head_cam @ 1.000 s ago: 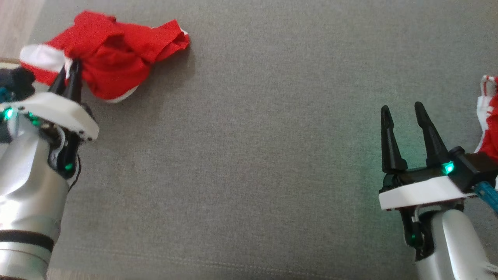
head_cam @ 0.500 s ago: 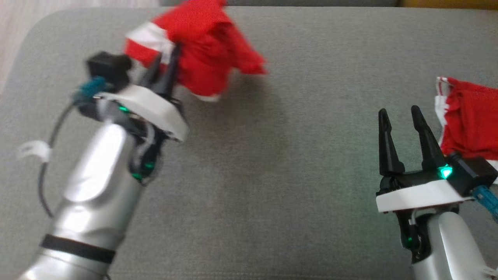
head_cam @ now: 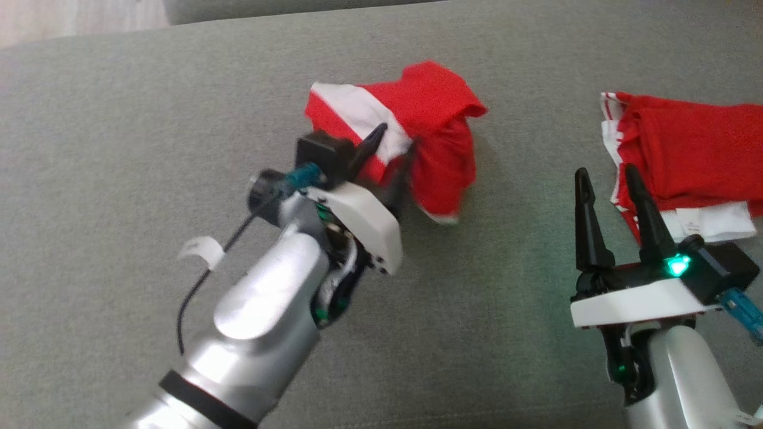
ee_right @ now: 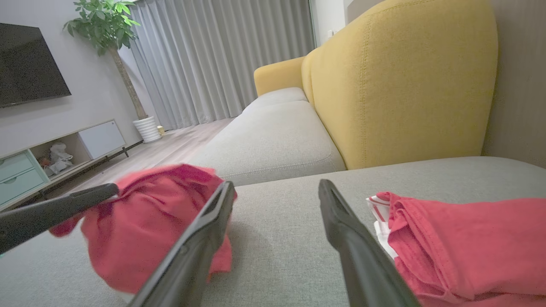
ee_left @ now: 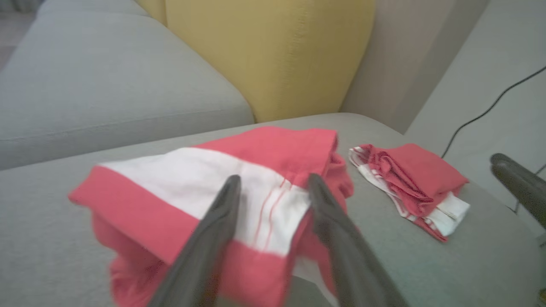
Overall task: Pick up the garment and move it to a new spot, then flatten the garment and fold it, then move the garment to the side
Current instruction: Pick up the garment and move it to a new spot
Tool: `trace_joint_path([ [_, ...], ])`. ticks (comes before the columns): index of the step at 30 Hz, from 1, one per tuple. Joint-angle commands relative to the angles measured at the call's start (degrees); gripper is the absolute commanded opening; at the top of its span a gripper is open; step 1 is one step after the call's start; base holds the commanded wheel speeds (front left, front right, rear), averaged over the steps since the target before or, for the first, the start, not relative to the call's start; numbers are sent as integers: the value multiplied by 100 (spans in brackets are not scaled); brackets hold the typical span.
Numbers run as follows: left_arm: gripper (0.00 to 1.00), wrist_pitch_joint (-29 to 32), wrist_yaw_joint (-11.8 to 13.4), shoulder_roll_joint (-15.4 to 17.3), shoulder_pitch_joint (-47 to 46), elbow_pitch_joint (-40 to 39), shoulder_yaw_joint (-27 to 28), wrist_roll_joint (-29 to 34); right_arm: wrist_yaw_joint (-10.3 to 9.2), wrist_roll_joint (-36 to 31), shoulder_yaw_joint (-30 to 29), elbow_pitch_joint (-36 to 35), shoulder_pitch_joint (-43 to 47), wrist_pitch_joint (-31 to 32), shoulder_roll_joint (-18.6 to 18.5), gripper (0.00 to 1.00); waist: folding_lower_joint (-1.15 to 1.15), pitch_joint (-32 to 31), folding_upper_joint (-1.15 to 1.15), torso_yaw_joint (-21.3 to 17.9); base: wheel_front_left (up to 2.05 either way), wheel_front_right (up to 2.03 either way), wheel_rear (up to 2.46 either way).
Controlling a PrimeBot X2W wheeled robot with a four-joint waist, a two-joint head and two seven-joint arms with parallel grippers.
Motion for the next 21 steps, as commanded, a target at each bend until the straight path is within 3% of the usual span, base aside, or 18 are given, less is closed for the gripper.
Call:
trace_joint_path([
  [1, 100, -137, 65, 38, -100, -232, -62, -224, -5, 63, 162, -141, -156, -86, -17, 100, 0, 23, 0, -109, 0, 0, 0],
  [6, 100, -458, 305, 35, -222, -170, -423, -616, -5, 74, 112, -89, -151, -141, -17, 100, 0, 21, 0, -114, 0, 0, 0],
  [14, 100, -901, 394, 74, -369, 44, -46, -866, -5, 29, -16, -33, -63, -146, -17, 100, 0, -135, 0, 194, 0, 0, 0],
  [21, 100, -1019, 305, 782, 28, -169, 589, -757, -5, -25, -103, -18, 70, -55, -17, 100, 0, -381, 0, 549, 0, 0, 0],
])
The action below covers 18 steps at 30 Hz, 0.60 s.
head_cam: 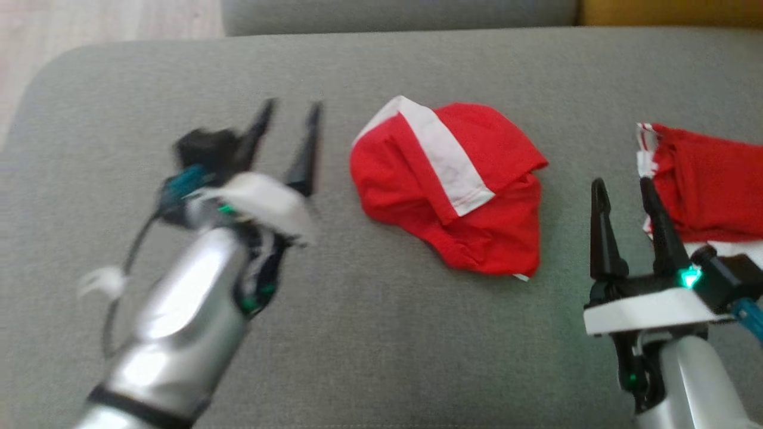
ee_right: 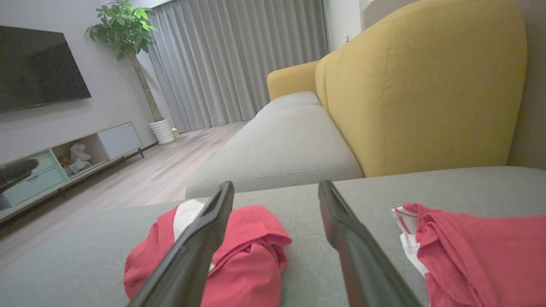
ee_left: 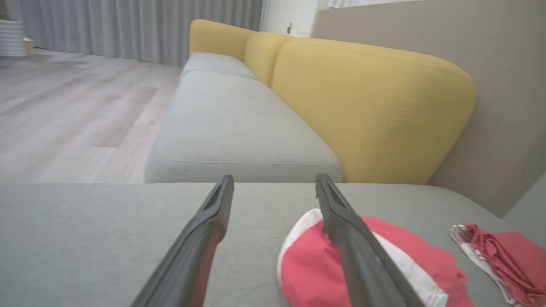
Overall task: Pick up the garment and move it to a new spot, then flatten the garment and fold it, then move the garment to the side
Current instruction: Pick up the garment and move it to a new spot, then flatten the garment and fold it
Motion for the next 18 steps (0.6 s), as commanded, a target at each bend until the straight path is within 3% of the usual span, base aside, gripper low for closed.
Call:
trace_joint_path([
  [1, 100, -65, -23, 196, 14, -244, 291, 68, -5, -40, 119, -159, 6, 20, -18, 100, 0, -101, 0, 115, 0, 0, 0],
  [4, 100, -67, -69, 443, 580, -642, 759, 281, -5, -28, 108, -162, 105, 54, -18, 100, 0, -176, 0, 220, 0, 0, 0],
  [7, 100, -68, -123, 460, 1287, -1067, 1288, 455, -5, -13, 103, -172, 179, 79, -18, 100, 0, -203, 0, 299, 0, 0, 0],
  [12, 100, -69, -353, 102, 2208, -1542, 2125, 832, -5, -29, 116, -190, 248, 127, -18, 100, 0, -210, 0, 409, 0, 0, 0],
  [18, 100, -69, -696, -224, 2321, -1540, 2458, 1219, -5, -233, 221, -281, 144, 260, -18, 100, 0, -175, 0, 536, 0, 0, 0],
])
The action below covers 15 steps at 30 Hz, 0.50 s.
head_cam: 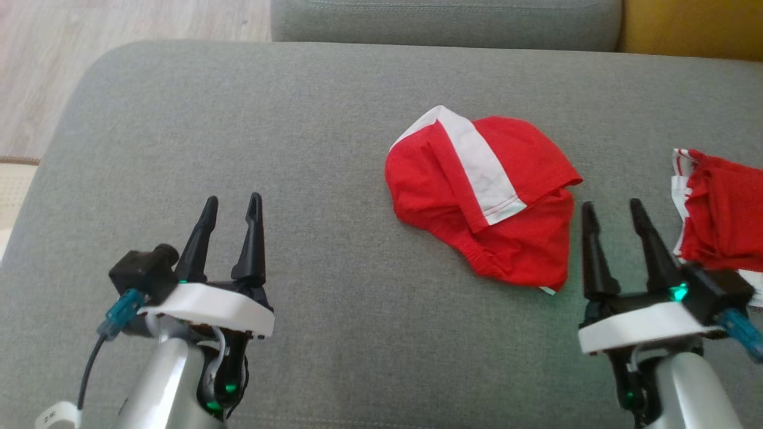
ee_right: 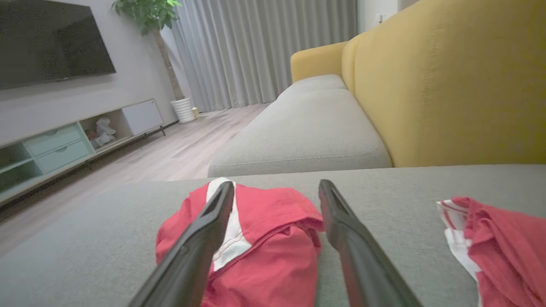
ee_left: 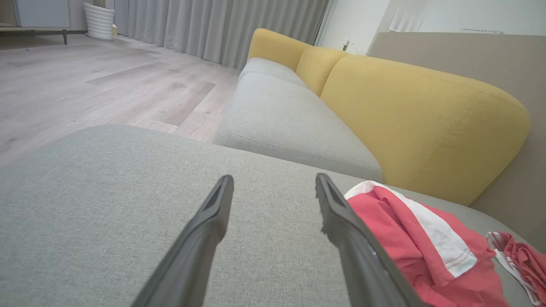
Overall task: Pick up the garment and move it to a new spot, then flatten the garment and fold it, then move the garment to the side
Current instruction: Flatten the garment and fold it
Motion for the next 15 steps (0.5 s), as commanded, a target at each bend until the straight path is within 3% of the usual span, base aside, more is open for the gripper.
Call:
trace_joint_path([
  [1, 100, -68, -91, 2, -236, -159, 287, 124, -5, -157, 259, -251, -243, 91, -19, 100, 0, 49, 0, 61, 0, 0, 0],
  [9, 100, -68, -408, -265, -228, 54, 485, 351, -5, -800, 894, 208, -752, 902, -75, 100, 0, 236, 0, 329, 0, 0, 0],
  [15, 100, -69, -550, -362, -249, 200, 511, 419, -5, -1050, 881, 852, -1139, 1133, -256, 100, 0, 362, 0, 568, 0, 0, 0],
])
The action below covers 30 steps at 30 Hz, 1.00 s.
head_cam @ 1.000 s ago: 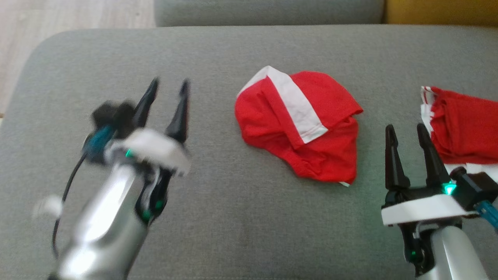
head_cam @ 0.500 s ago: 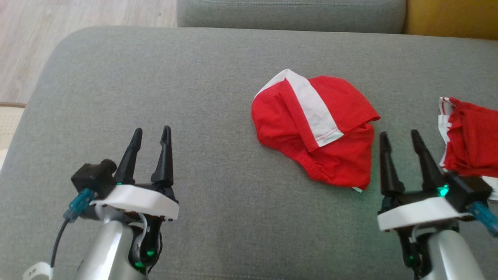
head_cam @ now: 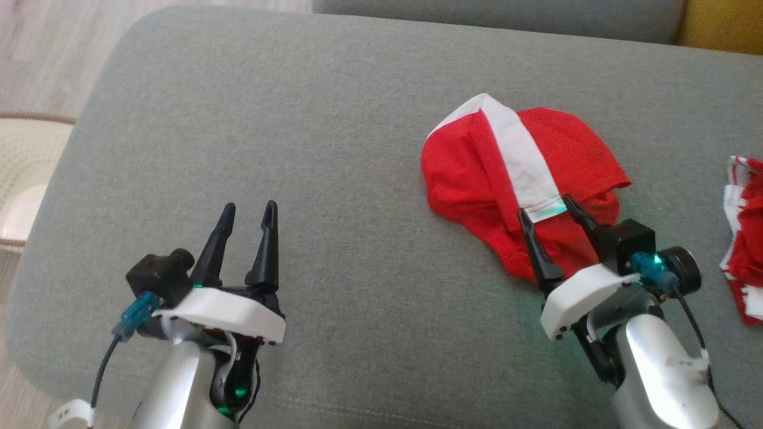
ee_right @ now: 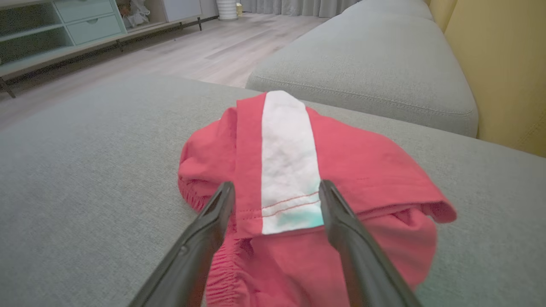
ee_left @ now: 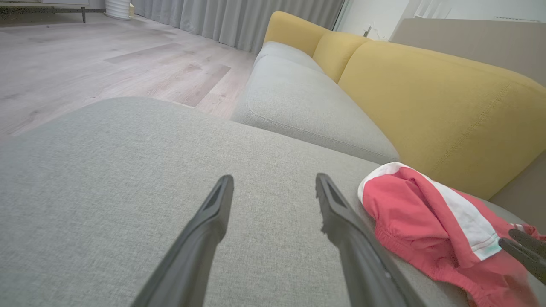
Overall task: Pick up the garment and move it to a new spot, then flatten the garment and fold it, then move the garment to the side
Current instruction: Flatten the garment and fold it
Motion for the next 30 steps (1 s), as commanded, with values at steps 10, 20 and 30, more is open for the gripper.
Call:
trace_joint_path([
  [10, 100, -69, -106, -7, -285, -94, 215, 34, -5, -484, -211, 534, -600, -1, -71, 100, 0, 223, 0, 273, 0, 0, 0],
  [20, 100, -69, -26, -8, -412, -110, 133, -86, -5, -620, -301, 871, -847, -115, -79, 0, 0, 293, 0, 206, 0, 0, 0],
  [30, 100, -69, -5, -9, -389, -83, 137, -97, -5, -607, -318, 715, -1020, -370, -121, 0, 0, 103, 0, 82, 0, 0, 0],
])
